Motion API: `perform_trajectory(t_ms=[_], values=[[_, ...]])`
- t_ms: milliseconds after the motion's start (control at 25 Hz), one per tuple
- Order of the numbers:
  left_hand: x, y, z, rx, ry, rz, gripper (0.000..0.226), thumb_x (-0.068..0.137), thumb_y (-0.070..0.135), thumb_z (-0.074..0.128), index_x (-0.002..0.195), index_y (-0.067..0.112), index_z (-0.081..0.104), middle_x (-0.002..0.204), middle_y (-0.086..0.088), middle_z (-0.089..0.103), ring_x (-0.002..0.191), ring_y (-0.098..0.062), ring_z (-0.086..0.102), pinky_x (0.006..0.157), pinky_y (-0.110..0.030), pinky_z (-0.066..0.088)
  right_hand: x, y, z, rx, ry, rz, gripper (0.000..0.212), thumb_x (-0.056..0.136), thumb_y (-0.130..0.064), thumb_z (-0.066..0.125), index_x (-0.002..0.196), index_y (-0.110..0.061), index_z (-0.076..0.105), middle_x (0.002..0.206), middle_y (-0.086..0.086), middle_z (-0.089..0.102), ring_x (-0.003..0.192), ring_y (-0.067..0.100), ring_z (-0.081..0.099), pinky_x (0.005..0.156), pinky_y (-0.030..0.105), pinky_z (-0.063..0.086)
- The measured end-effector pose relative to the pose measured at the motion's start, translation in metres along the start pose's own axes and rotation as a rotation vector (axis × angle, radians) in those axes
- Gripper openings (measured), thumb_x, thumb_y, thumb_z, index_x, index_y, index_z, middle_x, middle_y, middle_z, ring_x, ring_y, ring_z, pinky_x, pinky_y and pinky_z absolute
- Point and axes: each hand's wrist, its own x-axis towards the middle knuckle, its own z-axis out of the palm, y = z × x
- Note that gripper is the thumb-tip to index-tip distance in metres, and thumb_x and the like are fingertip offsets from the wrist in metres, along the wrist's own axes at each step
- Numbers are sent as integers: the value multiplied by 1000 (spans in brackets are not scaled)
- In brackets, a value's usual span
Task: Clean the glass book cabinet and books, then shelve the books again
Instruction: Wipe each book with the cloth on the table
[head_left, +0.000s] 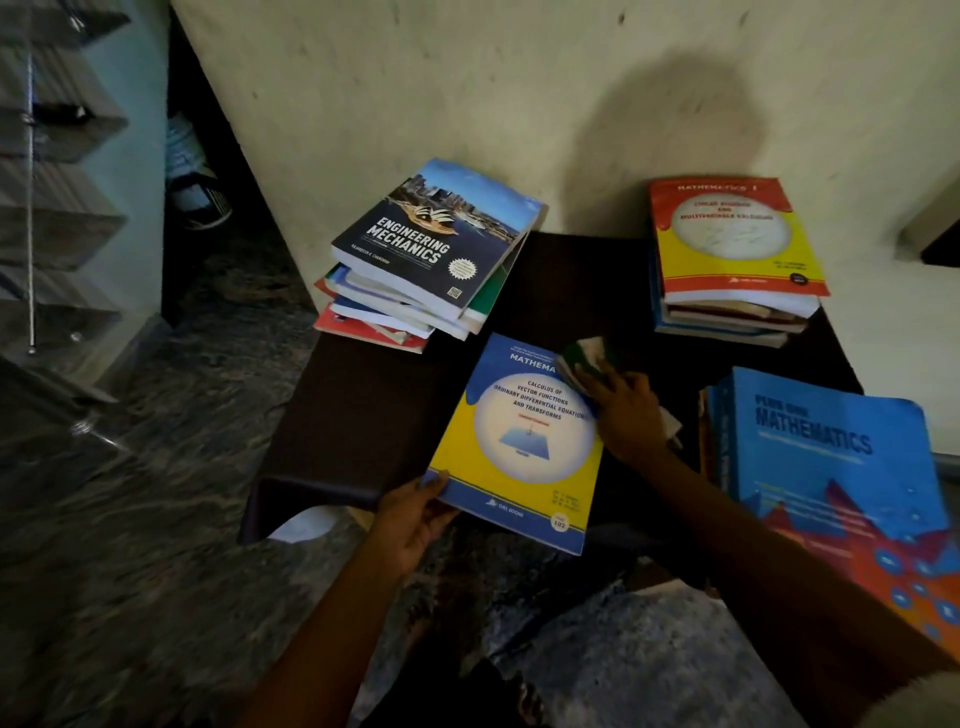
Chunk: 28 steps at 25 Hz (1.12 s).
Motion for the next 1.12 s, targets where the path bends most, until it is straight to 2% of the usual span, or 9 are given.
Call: perform_trajectory(t_ms=[120,280,440,520,680,800,880,1040,1120], values=[[1,2,4,45,41,1,18,92,-3,51,76,5,53,63,-7,64,53,-14,66,44,-26,54,-51,-27,1,23,79,-45,61,70,-18,33,127,-30,52,121,10,62,87,35,52,59,36,49],[-8,2,17,109,66,57,17,85,-7,59,83,10,53,87,-12,59,70,-20,57,45,-26,54,-131,-66,-3,194,105,-95,63,75,-14,38,134,-36,38,136,5,51,99,26,42,77,33,37],[-35,-8,42,179,80,246,45,81,-13,60,115,13,45,107,-14,54,87,-31,57,65,-39,51,-159,-65,-13,430,39,-175,64,78,-18,46,134,-48,35,129,-3,54,90,20,40,75,21,32],[-46,-9,53,201,48,360,45,81,-10,62,115,13,44,111,-14,55,90,-29,58,71,-40,51,-151,-56,-30,588,126,-89,64,79,-17,39,134,-49,36,123,-1,57,93,20,47,76,20,30],[-81,-15,78,372,44,732,29,79,4,71,94,20,54,101,-14,64,87,-27,63,77,-48,55,-134,-26,-83,735,305,30,47,83,-15,40,127,-28,48,133,2,51,117,22,51,92,40,39],[-100,-7,98,631,98,1096,35,79,20,74,110,8,62,98,-12,69,88,-24,65,74,-32,54,-129,-14,-117,714,353,50,42,86,-14,47,126,-28,46,131,-1,50,117,9,43,95,25,32],[-107,4,107,763,132,1284,41,82,29,67,117,9,62,92,-11,71,81,-25,67,71,-31,51,-130,-11,-129,709,395,53,42,86,-15,47,125,-29,46,130,-3,49,117,9,42,97,18,28],[-80,8,102,1086,-35,1791,40,83,12,51,120,23,61,107,-4,70,90,-18,67,75,-32,50,-130,1,-136,713,421,84,40,86,-16,46,123,-31,45,129,-7,47,119,15,45,98,27,30],[-49,-6,80,1313,-112,1897,50,79,7,47,123,30,52,114,-2,68,99,-20,67,75,-29,52,-130,1,-135,717,420,91,41,86,-14,46,123,-31,45,127,-7,47,116,17,46,96,22,29]])
